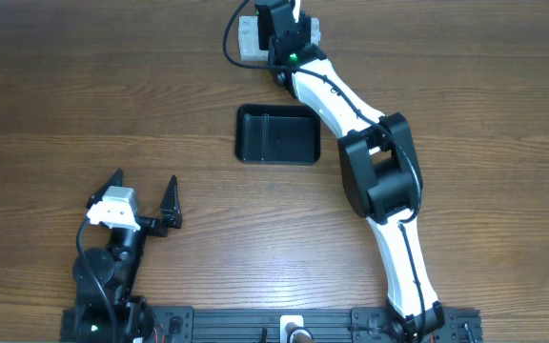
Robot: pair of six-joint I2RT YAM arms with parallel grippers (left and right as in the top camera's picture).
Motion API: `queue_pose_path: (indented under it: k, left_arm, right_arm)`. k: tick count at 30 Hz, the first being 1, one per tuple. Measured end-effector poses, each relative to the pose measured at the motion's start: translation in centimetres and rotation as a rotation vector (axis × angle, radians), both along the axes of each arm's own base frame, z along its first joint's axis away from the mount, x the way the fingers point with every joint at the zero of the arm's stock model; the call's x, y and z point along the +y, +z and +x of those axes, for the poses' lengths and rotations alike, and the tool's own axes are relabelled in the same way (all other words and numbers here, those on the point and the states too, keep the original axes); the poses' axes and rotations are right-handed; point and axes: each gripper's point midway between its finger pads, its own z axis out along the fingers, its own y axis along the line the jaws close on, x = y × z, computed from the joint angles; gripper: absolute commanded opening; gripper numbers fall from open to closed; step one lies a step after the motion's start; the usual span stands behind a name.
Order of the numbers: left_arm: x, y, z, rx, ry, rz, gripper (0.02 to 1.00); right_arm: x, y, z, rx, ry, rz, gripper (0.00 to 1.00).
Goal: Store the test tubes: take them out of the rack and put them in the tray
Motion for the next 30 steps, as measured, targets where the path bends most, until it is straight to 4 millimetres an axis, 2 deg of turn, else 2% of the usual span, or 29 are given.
queue_pose_path:
  k: [11,13,15,19,21,24,27,29,30]
  left_arm:
    - [0.0,0.0,0.0,0.000,0.000,0.000,1.000]
    - [0.0,0.0,0.0,0.000,0.000,0.000,1.000]
    - [0.0,0.0,0.0,0.000,0.000,0.000,1.000]
    - [0.0,0.0,0.0,0.000,0.000,0.000,1.000]
    - [0.0,0.0,0.0,0.000,0.000,0.000,1.000]
    - [0.0,0.0,0.0,0.000,0.000,0.000,1.000]
    - [0.0,0.0,0.0,0.000,0.000,0.000,1.000]
    - [0.0,0.0,0.0,0.000,0.000,0.000,0.998]
    - [0.0,0.0,0.0,0.000,0.000,0.000,1.000]
  right_arm:
    - [0.1,0.2,0.0,-0.003,0.005,-0.008,0.134]
    - [0.0,0.7,-0.1,-0.007,0.004,-0.014,0.132]
    - [0.0,2.3,-0.4,-0.023,0.003,-0.020,0.130]
    - [-0.3,9.2,-1.2,-0.115,-0.002,0.004,0.130]
    - [-0.8,14.1,-2.2,-0.181,-0.006,0.026,0.130]
    - [-1.6,21.5,-4.8,-0.267,-0.005,0.059,0.128]
    - [-2.4,27.3,-8.8,-0.298,0.004,0.081,0.119]
    - [-2.5,28.3,-11.2,-0.258,0.015,0.085,0.115]
    - [-2.5,28.1,-12.4,-0.217,0.015,0.082,0.115]
